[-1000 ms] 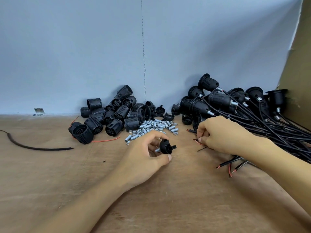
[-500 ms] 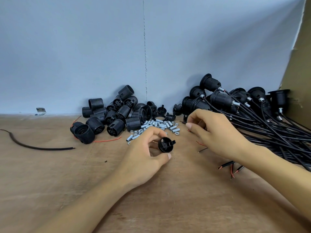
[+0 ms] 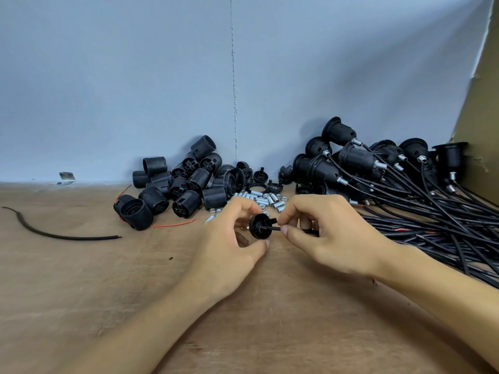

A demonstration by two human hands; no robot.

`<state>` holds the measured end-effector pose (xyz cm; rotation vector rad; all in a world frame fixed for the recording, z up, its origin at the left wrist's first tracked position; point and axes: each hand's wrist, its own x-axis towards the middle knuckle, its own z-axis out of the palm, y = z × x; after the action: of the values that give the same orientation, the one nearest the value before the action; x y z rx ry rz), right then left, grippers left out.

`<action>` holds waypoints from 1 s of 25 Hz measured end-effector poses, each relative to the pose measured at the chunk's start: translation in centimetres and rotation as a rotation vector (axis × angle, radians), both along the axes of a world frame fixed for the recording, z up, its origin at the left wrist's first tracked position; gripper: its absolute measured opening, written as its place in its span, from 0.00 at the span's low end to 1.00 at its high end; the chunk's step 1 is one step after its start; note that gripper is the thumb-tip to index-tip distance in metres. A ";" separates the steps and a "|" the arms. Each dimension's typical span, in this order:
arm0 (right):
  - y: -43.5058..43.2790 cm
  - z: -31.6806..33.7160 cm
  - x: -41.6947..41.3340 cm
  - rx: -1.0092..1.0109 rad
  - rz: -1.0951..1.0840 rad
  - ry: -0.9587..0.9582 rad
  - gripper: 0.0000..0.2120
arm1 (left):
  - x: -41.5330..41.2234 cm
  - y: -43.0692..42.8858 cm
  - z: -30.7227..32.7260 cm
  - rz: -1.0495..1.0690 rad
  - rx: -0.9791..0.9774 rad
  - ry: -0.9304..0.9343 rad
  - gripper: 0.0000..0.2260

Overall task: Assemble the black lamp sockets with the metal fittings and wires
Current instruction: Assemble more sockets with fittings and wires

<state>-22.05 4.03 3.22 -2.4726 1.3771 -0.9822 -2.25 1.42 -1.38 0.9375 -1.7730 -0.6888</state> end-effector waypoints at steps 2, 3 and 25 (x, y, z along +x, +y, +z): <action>0.1 0.1 0.0 0.006 -0.002 -0.011 0.05 | 0.0 0.2 0.1 0.012 -0.025 -0.029 0.20; 0.1 0.1 0.1 0.004 0.006 -0.011 0.06 | -0.1 0.3 0.1 0.013 -0.047 -0.055 0.21; -0.2 -0.2 -0.3 0.078 0.007 -0.132 0.08 | 0.2 0.6 0.5 0.011 0.006 -0.041 0.20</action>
<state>-22.36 3.86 3.07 -2.3108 1.3376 -1.0483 -2.10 2.03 -0.84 0.9711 -1.8014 -0.6731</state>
